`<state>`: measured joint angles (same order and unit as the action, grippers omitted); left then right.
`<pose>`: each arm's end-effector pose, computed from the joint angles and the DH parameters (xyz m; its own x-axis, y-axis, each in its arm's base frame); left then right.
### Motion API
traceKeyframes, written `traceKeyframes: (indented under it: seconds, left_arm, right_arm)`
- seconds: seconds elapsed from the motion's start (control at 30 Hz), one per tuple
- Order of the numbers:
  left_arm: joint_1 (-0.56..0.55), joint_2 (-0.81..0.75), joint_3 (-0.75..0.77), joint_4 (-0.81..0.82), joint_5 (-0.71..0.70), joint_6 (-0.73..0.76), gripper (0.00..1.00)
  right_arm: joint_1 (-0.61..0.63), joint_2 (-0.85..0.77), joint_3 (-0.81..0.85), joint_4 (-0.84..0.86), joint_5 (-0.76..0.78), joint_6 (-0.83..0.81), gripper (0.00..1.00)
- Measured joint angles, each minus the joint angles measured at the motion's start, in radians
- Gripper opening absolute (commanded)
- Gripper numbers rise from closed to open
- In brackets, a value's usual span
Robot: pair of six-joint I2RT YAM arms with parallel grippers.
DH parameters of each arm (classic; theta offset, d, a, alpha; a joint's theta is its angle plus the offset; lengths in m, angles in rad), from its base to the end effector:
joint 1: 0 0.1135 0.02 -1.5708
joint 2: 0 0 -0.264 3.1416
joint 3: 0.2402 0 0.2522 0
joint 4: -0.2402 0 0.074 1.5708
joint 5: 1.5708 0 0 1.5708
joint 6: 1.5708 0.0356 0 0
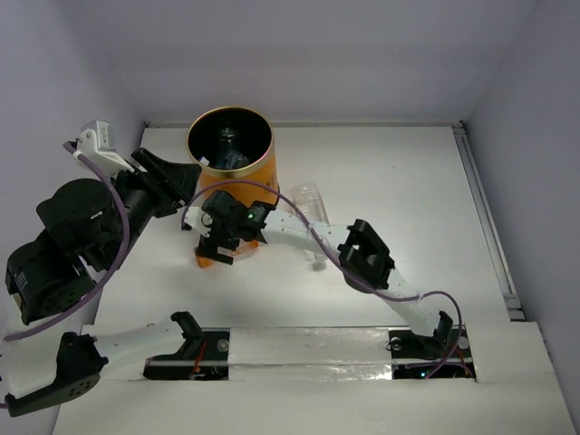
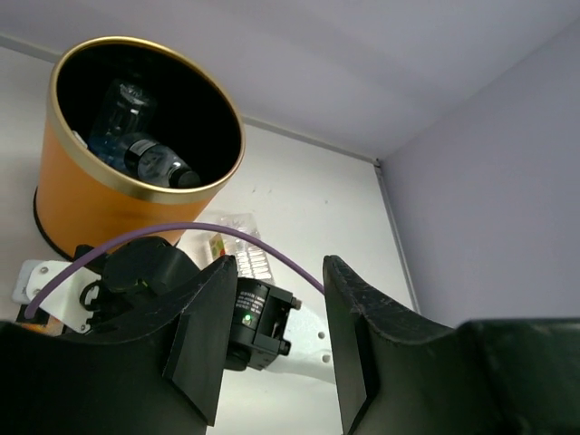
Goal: Put the plastic bottles in the bin
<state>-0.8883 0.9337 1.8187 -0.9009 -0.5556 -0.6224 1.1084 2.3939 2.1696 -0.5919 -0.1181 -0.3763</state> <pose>0.0624 -0.0470 0.5516 -0.1986 -0.5410 -0.8173 0.2596 0.7751 -0.5761 0.2374 0.4857 0.2173 0.0376 -0.7427 -0.6686 -0.9795 0.1052 -0.1719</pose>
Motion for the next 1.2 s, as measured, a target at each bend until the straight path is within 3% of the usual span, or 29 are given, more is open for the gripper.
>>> traceKeyframes:
  seconds: [0.23,0.3,0.37,0.47,0.73,0.93,1.1,1.2]
  left_arm:
    - [0.000,0.000,0.000,-0.054,0.002,0.000,0.40]
    - [0.000,0.000,0.000,-0.060,0.002,0.002,0.40]
    - [0.000,0.000,0.000,-0.063,0.002,0.004,0.40]
    - [0.000,-0.002,0.003,-0.063,0.002,0.008,0.40]
    - [0.000,-0.006,0.047,-0.014,-0.003,0.047,0.40]
    - [0.000,-0.010,0.052,0.068,-0.014,0.080,0.40]
    - [0.000,-0.047,-0.031,0.134,-0.003,0.072,0.40]
    - [0.000,-0.068,-0.088,0.146,0.007,0.056,0.40]
  right_arm:
    - [0.011,0.078,0.026,-0.010,0.003,-0.012,0.98]
    - [0.026,0.100,0.029,-0.010,0.006,-0.008,0.83]
    - [0.044,0.104,0.030,0.002,0.010,0.013,0.60]
    - [0.078,0.095,0.014,0.050,0.038,0.059,0.50]
    - [0.103,-0.151,-0.085,0.139,0.150,0.174,0.50]
    - [-0.023,-0.389,0.006,0.327,0.177,0.321,0.51]
    - [-0.193,-0.406,0.140,0.599,0.190,0.531,0.52]
    - [-0.257,-0.316,0.231,0.712,0.225,0.635,0.53]
